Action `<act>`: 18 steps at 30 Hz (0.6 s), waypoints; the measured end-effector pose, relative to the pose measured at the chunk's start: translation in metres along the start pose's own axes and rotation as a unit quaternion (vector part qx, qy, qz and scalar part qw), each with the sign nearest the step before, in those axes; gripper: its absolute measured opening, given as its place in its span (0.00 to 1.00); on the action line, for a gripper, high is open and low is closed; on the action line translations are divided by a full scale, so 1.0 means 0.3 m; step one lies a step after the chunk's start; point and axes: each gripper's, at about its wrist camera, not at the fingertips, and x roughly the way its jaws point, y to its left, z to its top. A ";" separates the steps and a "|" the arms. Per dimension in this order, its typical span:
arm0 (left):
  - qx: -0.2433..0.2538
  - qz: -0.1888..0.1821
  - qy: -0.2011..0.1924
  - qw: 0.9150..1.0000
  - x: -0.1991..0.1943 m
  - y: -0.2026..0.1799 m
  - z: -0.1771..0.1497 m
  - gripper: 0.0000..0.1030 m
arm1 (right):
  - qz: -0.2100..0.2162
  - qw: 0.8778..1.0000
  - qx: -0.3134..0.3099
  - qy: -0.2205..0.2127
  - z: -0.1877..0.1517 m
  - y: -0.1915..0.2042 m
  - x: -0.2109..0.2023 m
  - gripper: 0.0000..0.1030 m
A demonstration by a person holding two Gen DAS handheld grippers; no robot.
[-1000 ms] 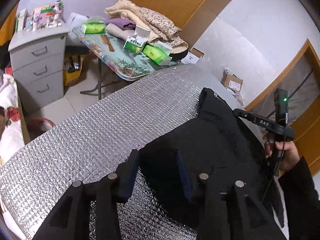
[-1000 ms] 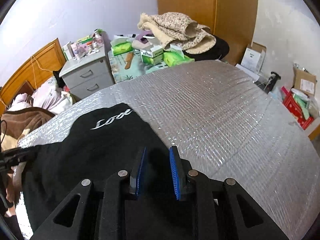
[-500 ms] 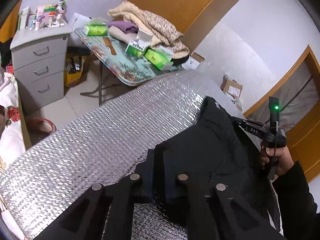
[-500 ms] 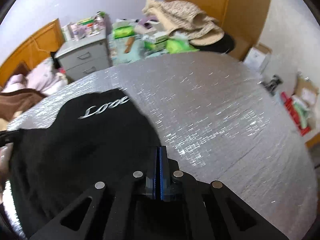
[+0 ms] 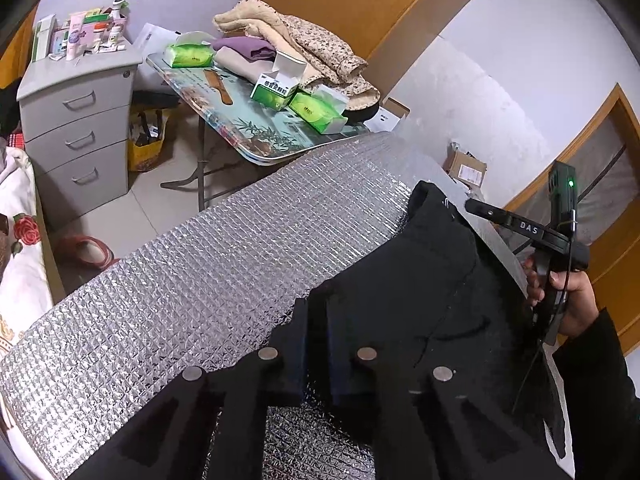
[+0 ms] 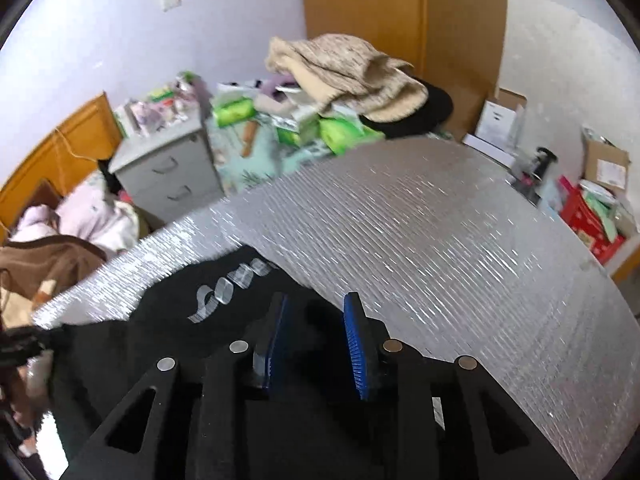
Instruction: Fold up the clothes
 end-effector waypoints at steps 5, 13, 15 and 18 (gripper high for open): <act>0.014 0.008 0.002 1.000 0.004 -0.012 0.002 0.09 | -0.001 0.997 -0.052 0.052 0.008 0.072 0.130 0.40; 0.036 0.023 -0.005 0.999 0.026 -0.037 0.015 0.09 | -0.056 0.996 -0.044 0.044 0.014 0.033 0.150 0.10; 0.039 0.026 -0.005 0.999 0.035 -0.039 0.014 0.09 | -0.067 0.996 -0.034 0.039 0.020 0.019 0.159 0.10; 0.032 0.021 0.000 0.999 0.045 -0.028 0.018 0.09 | -0.069 0.997 -0.018 0.037 0.026 0.001 0.166 0.11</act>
